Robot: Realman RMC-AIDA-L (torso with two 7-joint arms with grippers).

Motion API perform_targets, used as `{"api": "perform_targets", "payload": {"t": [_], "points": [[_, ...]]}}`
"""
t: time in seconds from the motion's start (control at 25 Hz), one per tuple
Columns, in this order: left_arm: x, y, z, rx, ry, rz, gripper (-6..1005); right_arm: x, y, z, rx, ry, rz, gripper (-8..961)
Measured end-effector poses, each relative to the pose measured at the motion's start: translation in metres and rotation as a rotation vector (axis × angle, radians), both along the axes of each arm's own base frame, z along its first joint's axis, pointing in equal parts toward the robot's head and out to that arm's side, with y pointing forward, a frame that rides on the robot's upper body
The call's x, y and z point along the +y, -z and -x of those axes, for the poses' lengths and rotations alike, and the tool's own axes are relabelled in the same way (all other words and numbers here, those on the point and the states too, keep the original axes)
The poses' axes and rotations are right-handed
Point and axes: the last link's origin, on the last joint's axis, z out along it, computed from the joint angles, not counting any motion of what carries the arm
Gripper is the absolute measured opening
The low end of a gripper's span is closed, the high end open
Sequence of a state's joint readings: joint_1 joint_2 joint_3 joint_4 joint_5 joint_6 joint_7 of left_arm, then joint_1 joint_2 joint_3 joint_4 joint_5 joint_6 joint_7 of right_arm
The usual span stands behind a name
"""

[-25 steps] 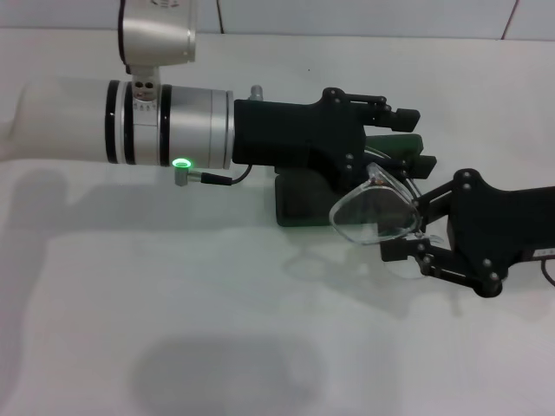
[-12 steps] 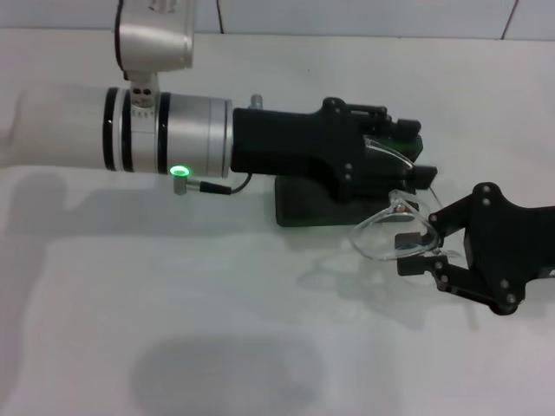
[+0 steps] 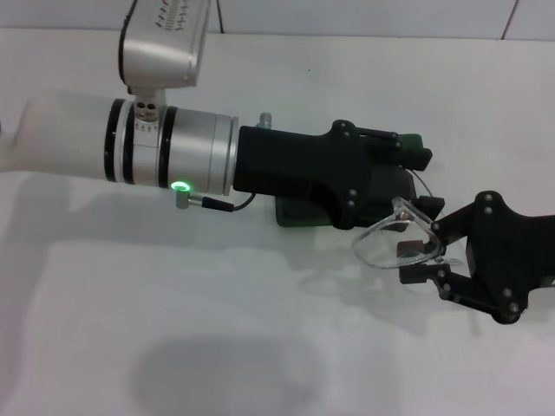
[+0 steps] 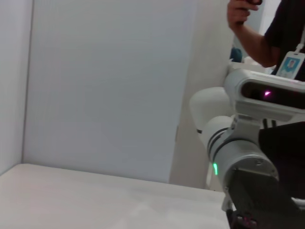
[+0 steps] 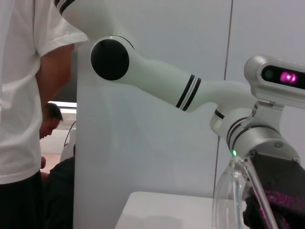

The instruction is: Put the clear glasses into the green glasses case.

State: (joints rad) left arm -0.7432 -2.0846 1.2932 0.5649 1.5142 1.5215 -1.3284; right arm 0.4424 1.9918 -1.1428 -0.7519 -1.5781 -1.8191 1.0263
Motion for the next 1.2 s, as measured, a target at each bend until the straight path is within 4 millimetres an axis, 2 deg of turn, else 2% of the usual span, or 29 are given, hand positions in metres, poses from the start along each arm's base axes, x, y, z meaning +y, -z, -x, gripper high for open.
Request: {"api": "perform_targets", "payload": {"t": [0.24, 0.44, 0.6, 0.76, 0.88, 0.96, 1.2], "points": [[0.004, -0.004, 0.004, -0.035, -0.044, -0.040, 618, -0.005, -0.001, -0.001, 0.007, -0.024, 0.002, 124], [0.022, -0.026, 0.019, -0.141, -0.193, -0.192, 618, -0.010, -0.003, 0.000, 0.043, -0.083, -0.023, 124], [0.038, -0.052, 0.040, -0.232, -0.322, -0.355, 618, -0.016, -0.011, 0.001, 0.114, -0.142, -0.078, 124], [0.050, -0.067, 0.070, -0.221, -0.461, -0.486, 618, -0.023, -0.016, 0.005, 0.217, -0.226, -0.125, 124], [0.053, -0.064, 0.082, -0.180, -0.519, -0.515, 618, -0.026, -0.019, 0.011, 0.285, -0.283, -0.151, 124], [0.052, -0.057, 0.082, -0.157, -0.520, -0.495, 618, -0.025, -0.017, 0.016, 0.321, -0.313, -0.160, 124], [0.040, -0.029, 0.055, -0.130, -0.387, -0.370, 618, -0.007, -0.002, 0.037, 0.347, -0.317, -0.113, 124]]}}
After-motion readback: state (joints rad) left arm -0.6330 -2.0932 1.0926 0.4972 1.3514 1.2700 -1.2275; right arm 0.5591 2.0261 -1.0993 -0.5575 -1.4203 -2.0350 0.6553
